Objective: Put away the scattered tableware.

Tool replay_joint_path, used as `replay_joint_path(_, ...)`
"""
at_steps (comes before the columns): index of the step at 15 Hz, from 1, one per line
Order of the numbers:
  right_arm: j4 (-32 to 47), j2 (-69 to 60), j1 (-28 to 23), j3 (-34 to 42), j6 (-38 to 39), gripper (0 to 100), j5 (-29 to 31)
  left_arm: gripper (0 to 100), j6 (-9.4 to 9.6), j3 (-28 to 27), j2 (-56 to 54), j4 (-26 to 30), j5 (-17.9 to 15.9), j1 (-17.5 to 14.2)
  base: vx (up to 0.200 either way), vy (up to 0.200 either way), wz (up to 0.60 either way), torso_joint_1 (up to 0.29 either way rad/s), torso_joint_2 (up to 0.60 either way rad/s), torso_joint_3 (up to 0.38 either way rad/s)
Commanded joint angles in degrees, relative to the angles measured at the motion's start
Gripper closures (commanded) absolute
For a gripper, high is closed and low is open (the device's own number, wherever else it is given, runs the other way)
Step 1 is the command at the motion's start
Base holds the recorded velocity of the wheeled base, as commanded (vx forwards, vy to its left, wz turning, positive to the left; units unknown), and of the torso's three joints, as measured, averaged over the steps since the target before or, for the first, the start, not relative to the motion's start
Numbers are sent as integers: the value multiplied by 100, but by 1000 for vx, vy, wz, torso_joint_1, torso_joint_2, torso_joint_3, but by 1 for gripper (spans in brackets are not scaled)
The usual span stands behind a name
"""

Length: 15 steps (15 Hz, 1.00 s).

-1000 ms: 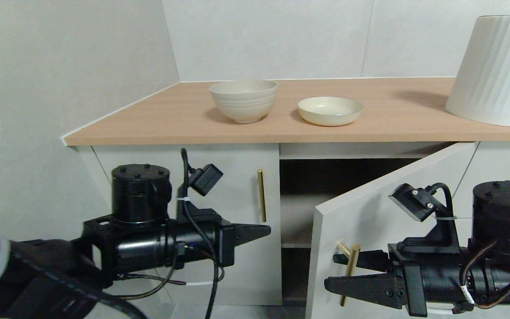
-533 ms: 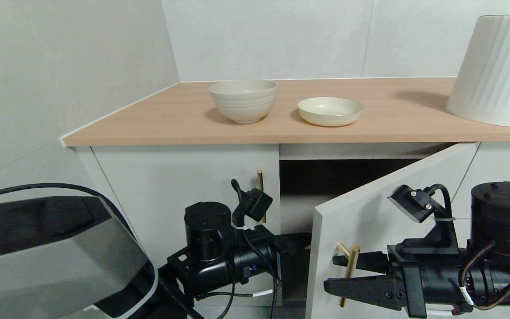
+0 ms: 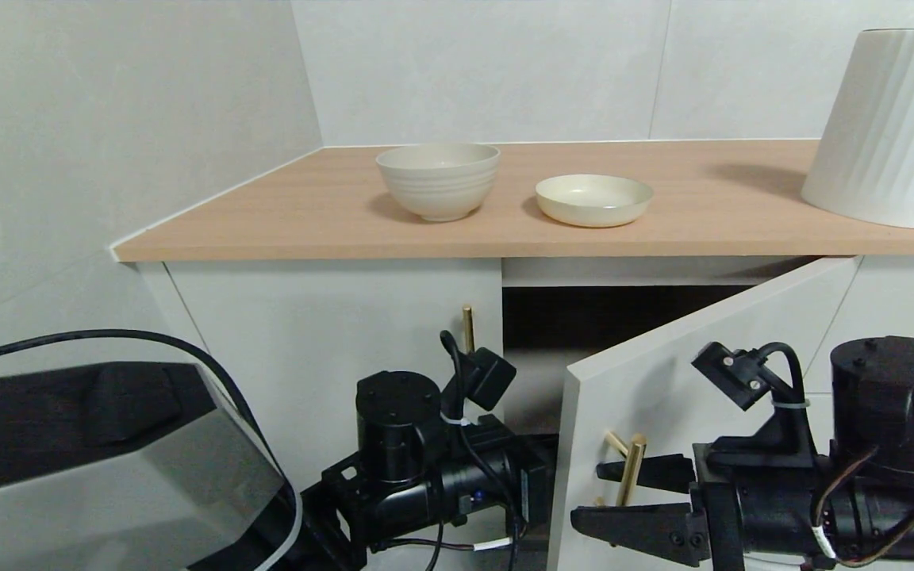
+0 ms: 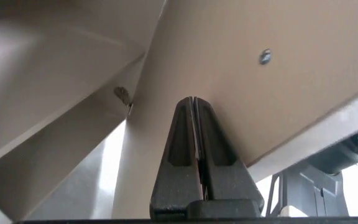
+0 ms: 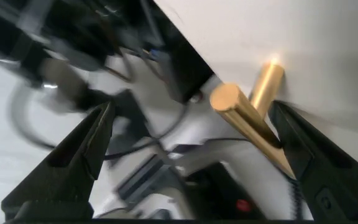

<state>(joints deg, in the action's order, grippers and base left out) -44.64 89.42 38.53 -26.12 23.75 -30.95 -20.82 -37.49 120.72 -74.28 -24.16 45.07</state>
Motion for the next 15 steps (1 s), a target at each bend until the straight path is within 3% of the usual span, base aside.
replay_joint_path(1, -45, -21, -13, 2, -151, 0, 371, 100, -1, -198, -216, 300, -36, 81, 0, 0, 0, 0, 0, 0)
replay_joint_path(3, -9, -364, -30, 99, -160, 0, 388, 100, -10, -391, -330, 704, -36, 125, 0, 0, 0, 0, 0, 0)
replay_joint_path(6, 272, -988, -329, 257, -169, 0, 423, 100, -10, -444, -339, 801, -27, 143, 0, 0, 0, 0, 0, 0)
replay_joint_path(8, 773, -1533, -514, 380, -406, 0, 573, 100, -168, -426, -409, 801, -18, 134, 0, 0, 0, 0, 0, 0)
replay_joint_path(10, 1423, -2060, -311, 424, -714, 0, 1636, 100, -405, -435, -506, 801, -18, 125, 0, 0, 0, 0, 0, 0)
replay_joint_path(11, 1687, -2403, -83, 468, -731, 0, 1830, 100, -414, -435, -524, 810, -18, 125, 0, 0, 0, 0, 0, 0)
replay_joint_path(15, 2794, -3194, 286, 468, -758, 0, 1768, 100, -414, -426, -488, 897, -18, 116, 0, 0, 0, 0, 0, 0)
